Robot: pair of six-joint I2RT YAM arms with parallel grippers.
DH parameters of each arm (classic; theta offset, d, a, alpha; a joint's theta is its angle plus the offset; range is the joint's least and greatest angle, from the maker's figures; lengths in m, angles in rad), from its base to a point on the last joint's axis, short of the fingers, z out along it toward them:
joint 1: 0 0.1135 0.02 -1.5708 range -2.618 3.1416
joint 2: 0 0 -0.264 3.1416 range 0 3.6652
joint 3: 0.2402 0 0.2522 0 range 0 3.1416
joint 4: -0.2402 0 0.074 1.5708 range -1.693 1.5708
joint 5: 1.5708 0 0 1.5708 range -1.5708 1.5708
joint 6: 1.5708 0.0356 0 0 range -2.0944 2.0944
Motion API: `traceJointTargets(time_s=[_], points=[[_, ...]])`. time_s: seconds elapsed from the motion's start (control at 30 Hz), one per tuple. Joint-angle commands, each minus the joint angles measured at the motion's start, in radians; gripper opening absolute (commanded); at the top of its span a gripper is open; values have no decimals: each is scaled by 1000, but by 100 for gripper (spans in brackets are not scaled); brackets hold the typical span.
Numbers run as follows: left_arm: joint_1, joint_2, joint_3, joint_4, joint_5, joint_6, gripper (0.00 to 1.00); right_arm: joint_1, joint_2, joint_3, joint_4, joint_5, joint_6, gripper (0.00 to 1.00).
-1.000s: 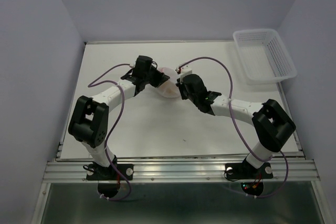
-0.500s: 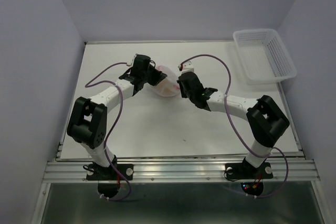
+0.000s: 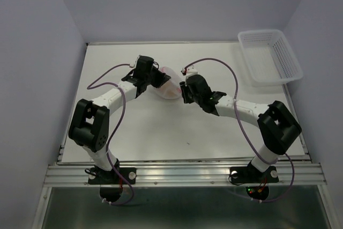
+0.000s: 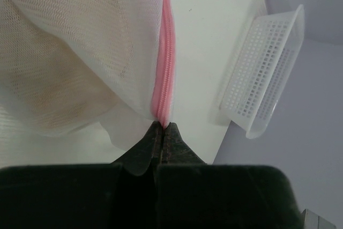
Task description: Unzip the laundry bag and remove the bra
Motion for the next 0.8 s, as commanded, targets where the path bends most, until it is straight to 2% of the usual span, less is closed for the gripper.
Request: traceJointTargets(time_s=[0.0,0.23,0.77], points=[[-8,-48,27,6,-28,-4,0,8,-74,-20,38,-51,-5,37],[-11,-51,25,9,-21,-14,0,8,-87,-33,71,-162,4,38],[-15,-68,18,10,-22,-16,0,8,27,23,115,-71,102,38]])
